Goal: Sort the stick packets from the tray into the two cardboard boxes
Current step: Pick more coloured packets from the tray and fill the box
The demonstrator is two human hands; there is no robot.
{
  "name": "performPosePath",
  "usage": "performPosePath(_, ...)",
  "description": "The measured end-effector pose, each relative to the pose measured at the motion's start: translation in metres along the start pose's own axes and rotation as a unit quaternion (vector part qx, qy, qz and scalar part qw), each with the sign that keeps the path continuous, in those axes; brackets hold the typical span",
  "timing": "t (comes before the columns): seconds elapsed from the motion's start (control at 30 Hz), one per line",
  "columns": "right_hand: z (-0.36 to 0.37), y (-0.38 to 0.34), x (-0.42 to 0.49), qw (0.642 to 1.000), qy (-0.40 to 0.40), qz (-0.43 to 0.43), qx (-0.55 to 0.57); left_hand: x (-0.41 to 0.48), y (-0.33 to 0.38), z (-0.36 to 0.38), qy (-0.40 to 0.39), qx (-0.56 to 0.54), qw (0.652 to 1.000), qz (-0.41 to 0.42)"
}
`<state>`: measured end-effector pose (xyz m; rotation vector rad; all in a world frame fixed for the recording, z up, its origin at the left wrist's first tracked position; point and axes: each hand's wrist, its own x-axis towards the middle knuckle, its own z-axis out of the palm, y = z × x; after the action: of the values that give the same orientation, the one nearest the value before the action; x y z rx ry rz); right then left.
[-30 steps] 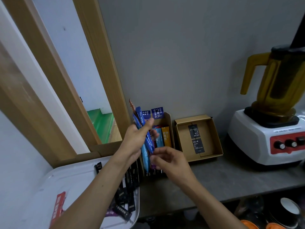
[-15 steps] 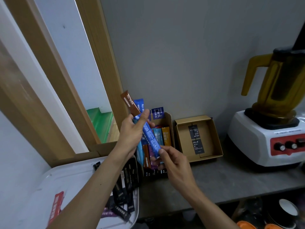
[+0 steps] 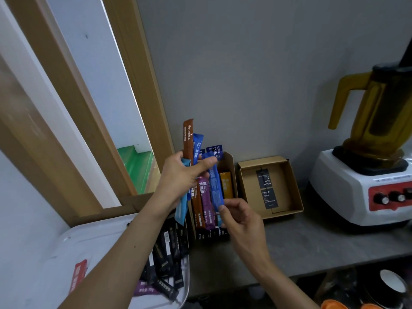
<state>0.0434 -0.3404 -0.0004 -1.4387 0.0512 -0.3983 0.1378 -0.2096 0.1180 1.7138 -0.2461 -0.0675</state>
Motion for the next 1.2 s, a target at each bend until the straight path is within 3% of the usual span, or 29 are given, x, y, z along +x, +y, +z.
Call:
performPosePath(0.33,-0.004,0.007,0.007,1.0,0.019,-0.023,-0.004,-0.001,-0.001,0.002,-0.007,-0.01,1.0,0.002)
performPosePath(0.77,-0.005,0.001,0.002,0.999,0.011,0.012,0.033,0.0,-0.001,-0.004,0.009,0.102,0.993,0.06)
performPosePath(1.07,-0.007,0.007,0.009,0.986,0.01,-0.014,-0.166,0.007,-0.008,0.002,0.065,0.302,0.943,0.126)
performPosePath(1.2,-0.003,0.024,0.008,0.95,0.004,-0.055,-0.307,0.009,-0.009,0.005,0.084,0.23,0.963,0.115)
